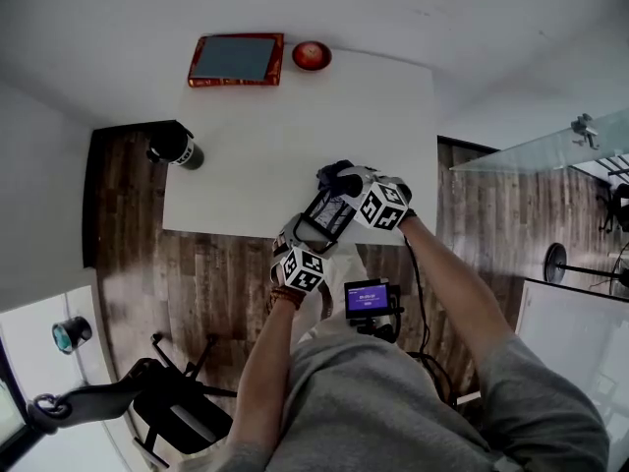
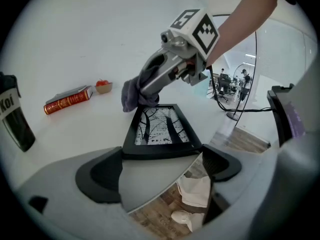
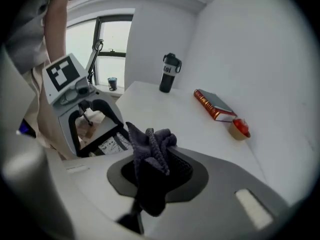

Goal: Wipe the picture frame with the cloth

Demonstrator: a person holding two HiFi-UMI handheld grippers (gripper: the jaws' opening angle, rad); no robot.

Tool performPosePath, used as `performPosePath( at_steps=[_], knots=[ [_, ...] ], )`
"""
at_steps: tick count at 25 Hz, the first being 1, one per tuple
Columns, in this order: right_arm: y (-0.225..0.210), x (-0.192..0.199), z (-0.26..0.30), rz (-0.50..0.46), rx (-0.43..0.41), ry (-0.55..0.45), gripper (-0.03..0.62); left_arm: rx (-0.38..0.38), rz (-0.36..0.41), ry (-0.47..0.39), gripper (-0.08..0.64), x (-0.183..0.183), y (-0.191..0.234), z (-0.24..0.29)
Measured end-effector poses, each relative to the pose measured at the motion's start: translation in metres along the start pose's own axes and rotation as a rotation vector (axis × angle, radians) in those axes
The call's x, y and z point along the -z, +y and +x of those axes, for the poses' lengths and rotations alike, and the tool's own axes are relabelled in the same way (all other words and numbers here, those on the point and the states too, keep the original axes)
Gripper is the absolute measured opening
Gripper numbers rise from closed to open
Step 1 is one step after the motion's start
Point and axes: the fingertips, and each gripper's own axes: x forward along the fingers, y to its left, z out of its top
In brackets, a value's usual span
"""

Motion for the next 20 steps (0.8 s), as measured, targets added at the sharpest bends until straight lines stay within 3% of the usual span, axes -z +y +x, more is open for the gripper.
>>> performPosePath(
  at_steps=[3,9,15,20],
  knots=[
    [0.017,0.020,0.013,0.007,-0.043,0.062,0.075,0.000,0.000,0.001,0.494,-0.001,0.000,0.000],
    [0.022,0.040,0.003,0.113,0.007,0.032,0.074,-0.003,0.005,-0.005,0.494,0.000,0.002,0.002],
    [0.021,0.065,-0.019,0.387,0.074,-0.031,0.072,-0.002,0.004,-0.006,0.494,0.000,0.002,0.000],
    [0.026,0.077,-0.030,0.509,0.144,-0.047,0.072,-0.005,0.006,-0.004,0.494,0.000,0.003,0.001]
  ],
)
